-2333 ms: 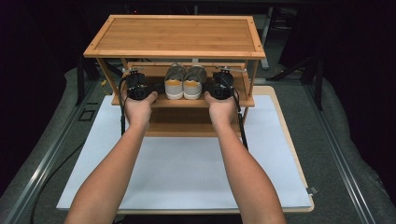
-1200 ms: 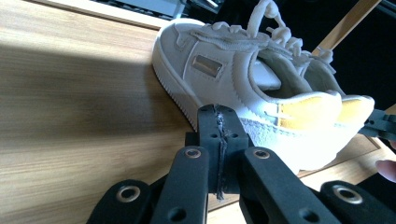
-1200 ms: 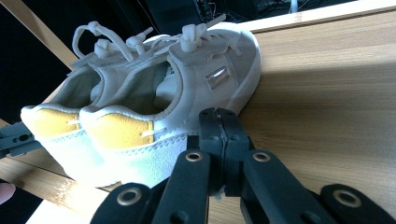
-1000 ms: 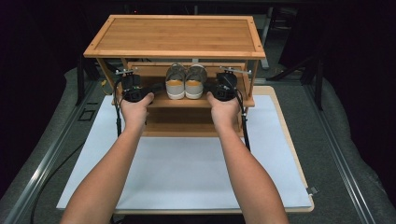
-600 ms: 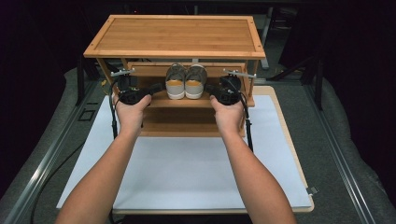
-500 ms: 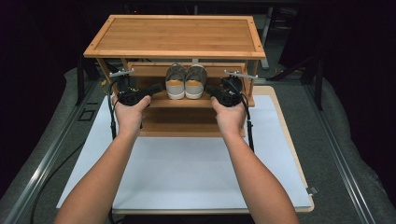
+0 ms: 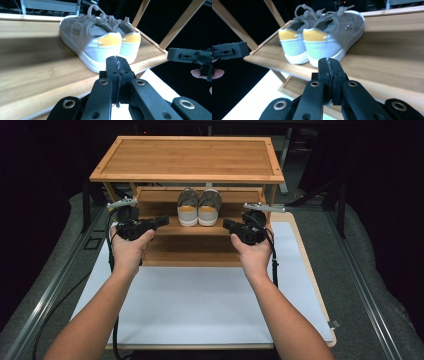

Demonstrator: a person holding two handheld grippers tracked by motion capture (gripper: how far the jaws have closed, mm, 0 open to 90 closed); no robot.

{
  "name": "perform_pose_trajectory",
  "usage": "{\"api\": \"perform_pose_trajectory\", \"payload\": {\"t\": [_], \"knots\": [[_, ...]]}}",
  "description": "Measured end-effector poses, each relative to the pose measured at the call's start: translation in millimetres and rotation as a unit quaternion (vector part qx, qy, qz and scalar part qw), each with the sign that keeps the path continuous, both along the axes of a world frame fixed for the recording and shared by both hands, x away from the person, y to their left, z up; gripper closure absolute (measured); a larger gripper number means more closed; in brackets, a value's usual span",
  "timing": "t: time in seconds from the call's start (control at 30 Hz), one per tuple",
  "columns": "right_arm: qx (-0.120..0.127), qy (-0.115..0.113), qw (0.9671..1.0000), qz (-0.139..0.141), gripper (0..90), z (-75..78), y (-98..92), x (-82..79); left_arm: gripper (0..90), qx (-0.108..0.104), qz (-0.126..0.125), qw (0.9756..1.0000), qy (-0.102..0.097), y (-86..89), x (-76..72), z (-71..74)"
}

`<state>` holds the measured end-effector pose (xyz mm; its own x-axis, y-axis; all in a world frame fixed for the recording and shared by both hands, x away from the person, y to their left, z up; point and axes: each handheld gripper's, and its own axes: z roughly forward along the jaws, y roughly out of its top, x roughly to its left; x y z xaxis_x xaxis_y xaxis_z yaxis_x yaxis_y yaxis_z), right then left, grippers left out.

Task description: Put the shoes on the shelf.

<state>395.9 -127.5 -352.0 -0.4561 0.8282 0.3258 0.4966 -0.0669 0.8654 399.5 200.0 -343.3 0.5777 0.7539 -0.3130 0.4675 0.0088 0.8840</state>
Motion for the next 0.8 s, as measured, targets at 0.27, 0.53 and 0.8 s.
{"api": "perform_pose_trajectory", "payload": {"t": [0.27, 0.53, 0.8], "knots": [[-0.008, 0.002, 0.9999, 0.014, 88.4, -6.9, -7.6, -24.0, 89.0, 0.011, -0.014, 0.9998, -0.001, 15.3, -22.4, -9.3], [-0.010, 0.020, 0.9997, 0.011, 88.3, -33.5, -20.7, -41.9, 89.4, 0.003, -0.023, 0.9997, 0.011, 25.7, -41.1, -38.4], [-0.004, 0.015, 0.9998, 0.014, 87.1, -59.0, -34.2, -70.9, 89.1, 0.022, -0.024, 0.9994, 0.012, 31.0, -64.9, -66.1]]}}
